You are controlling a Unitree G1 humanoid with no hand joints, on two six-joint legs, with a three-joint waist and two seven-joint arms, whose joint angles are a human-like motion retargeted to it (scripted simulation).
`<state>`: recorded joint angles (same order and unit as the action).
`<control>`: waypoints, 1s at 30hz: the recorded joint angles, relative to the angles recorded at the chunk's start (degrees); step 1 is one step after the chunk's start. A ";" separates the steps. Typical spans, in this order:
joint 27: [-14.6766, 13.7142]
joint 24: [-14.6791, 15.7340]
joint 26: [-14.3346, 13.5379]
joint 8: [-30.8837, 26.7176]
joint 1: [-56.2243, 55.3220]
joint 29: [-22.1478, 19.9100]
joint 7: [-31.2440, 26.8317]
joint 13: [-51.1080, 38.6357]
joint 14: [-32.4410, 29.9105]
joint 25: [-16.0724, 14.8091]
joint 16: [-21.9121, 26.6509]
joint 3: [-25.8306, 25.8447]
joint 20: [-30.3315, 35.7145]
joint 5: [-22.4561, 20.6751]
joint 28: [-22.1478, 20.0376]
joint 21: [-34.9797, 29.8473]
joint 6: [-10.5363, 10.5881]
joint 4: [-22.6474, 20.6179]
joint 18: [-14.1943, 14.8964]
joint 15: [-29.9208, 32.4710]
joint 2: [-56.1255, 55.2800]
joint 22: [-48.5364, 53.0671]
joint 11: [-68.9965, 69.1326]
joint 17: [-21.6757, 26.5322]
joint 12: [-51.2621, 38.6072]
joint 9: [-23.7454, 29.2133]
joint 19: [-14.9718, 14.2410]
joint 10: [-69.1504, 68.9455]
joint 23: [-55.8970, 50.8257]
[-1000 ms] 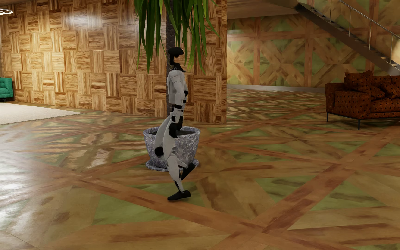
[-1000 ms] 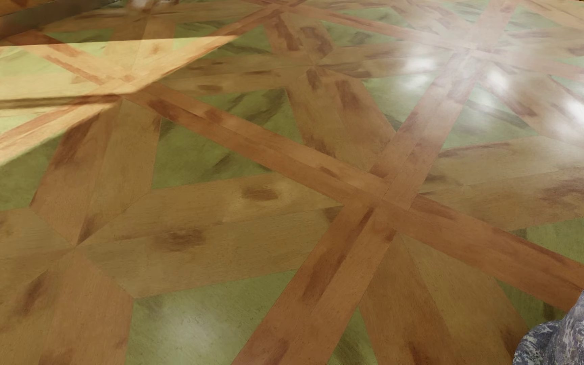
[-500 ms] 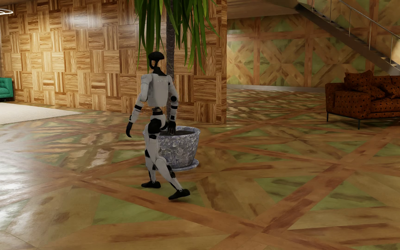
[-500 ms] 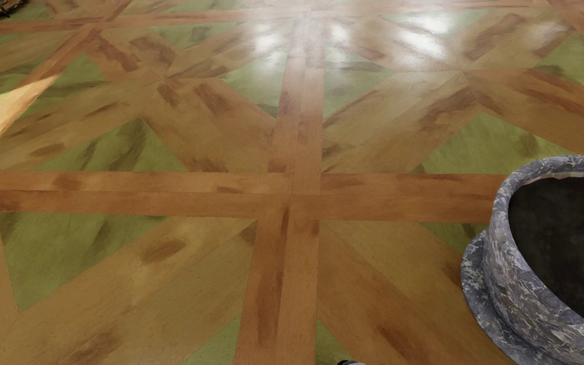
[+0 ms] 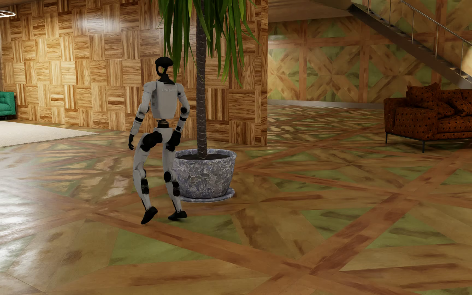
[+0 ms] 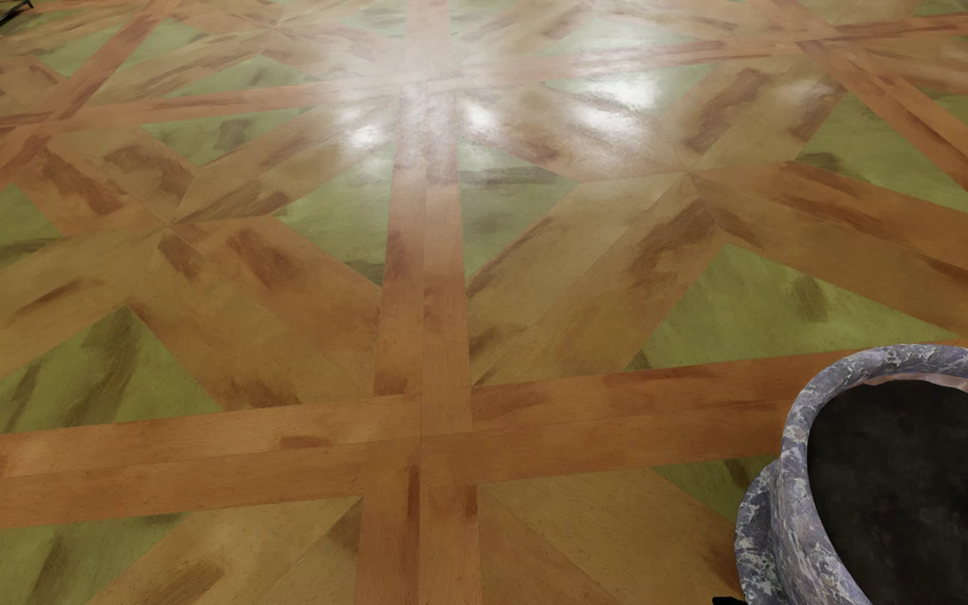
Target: Circle the plant
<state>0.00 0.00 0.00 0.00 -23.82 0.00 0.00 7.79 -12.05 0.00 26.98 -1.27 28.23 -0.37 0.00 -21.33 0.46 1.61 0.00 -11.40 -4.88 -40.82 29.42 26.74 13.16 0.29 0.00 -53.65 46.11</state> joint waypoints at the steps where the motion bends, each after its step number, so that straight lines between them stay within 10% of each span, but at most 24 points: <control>1: 0.00 0.00 0.00 0.00 -1.45 0.00 0.00 -0.20 3.00 0.00 0.23 -1.27 -0.19 0.07 0.00 0.00 -0.37 -0.34 0.00 -1.19 1.78 -0.22 -0.05 0.14 0.37 0.38 0.00 3.72 -0.14; 9: 0.00 0.00 0.00 0.00 -4.62 0.00 0.00 3.88 22.38 0.00 -2.30 -5.96 0.73 0.64 0.00 -4.37 -1.05 1.67 0.00 -12.55 11.60 -9.32 1.19 -1.81 6.53 -1.72 0.00 29.97 5.68; 13: 0.00 0.00 0.00 0.00 -8.69 0.00 0.00 9.34 4.00 0.00 -4.30 -6.24 2.42 3.83 0.00 -6.77 -0.79 0.05 0.00 -14.93 17.57 -11.39 -0.68 -3.05 10.06 -5.13 0.00 24.09 11.03; 21: 0.00 0.00 0.00 0.00 -3.87 0.00 0.00 8.13 9.08 0.00 -2.05 -3.71 -3.40 9.92 0.00 -2.18 -1.41 -4.67 0.00 29.53 4.65 -4.81 22.39 -4.19 4.87 -4.82 0.00 17.32 11.17; 26: 0.00 0.00 0.00 0.00 4.36 0.00 0.00 -0.56 13.34 0.00 3.90 4.34 -7.33 6.70 0.00 5.80 1.92 -5.27 0.00 -0.97 -9.41 -3.98 36.02 -1.25 -4.89 0.44 0.00 21.54 0.74; 30: 0.00 0.00 0.00 0.00 8.31 0.00 0.00 -3.02 16.19 0.00 5.86 6.71 -10.71 3.57 0.00 5.84 3.91 -4.07 0.00 0.52 -13.92 -3.06 16.59 0.41 -9.83 1.51 0.00 24.64 -3.23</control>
<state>0.00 0.00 0.00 0.00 -15.52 0.00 0.00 4.77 4.14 0.00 32.84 5.44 17.52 3.20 0.00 -15.49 4.37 -2.46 0.00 -10.88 -18.80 -43.88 46.02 27.15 3.33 1.81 0.00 -29.01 42.88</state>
